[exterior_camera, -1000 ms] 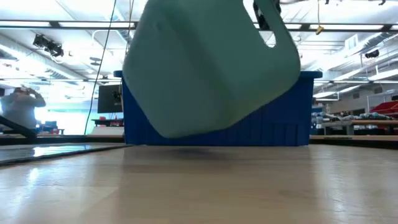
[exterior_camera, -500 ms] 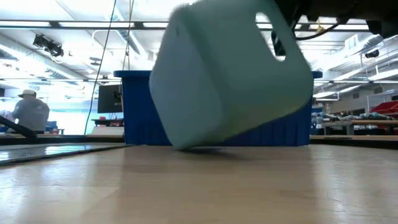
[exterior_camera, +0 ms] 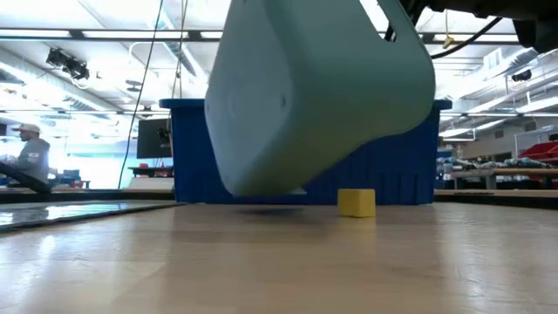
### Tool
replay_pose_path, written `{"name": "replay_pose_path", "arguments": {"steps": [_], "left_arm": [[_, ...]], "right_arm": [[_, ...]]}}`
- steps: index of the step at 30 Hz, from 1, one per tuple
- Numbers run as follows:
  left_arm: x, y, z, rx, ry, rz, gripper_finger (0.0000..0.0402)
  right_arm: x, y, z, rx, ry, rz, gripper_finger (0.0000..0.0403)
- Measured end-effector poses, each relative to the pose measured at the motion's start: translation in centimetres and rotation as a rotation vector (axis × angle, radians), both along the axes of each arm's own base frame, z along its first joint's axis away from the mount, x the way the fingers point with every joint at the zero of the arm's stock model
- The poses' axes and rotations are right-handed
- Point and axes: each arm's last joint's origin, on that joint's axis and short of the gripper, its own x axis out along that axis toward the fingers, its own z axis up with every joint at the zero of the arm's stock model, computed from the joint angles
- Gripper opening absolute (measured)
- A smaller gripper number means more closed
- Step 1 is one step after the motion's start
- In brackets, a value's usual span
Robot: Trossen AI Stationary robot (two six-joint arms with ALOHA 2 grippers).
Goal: Sort Items/Unsort Items
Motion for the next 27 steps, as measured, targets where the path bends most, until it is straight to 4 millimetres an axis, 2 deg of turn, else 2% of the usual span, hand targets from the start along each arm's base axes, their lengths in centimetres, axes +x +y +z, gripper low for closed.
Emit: {"name": "replay_pose_path", "arguments": {"steps": [7,27], "left_arm": [[0.0,0.0,0.0,-0.004,0.003,-0.004,0.0106],[-0.1,-0.1,0.0,-0.047,0.027,-0.012,0.0106]], "right_arm": [[-0.2,-0.1,0.8,0.031,-0.083,-0.013,0.0],[-0.4,-0.2,1.4,0.012,-0.14,-0.034,0.0]]}}
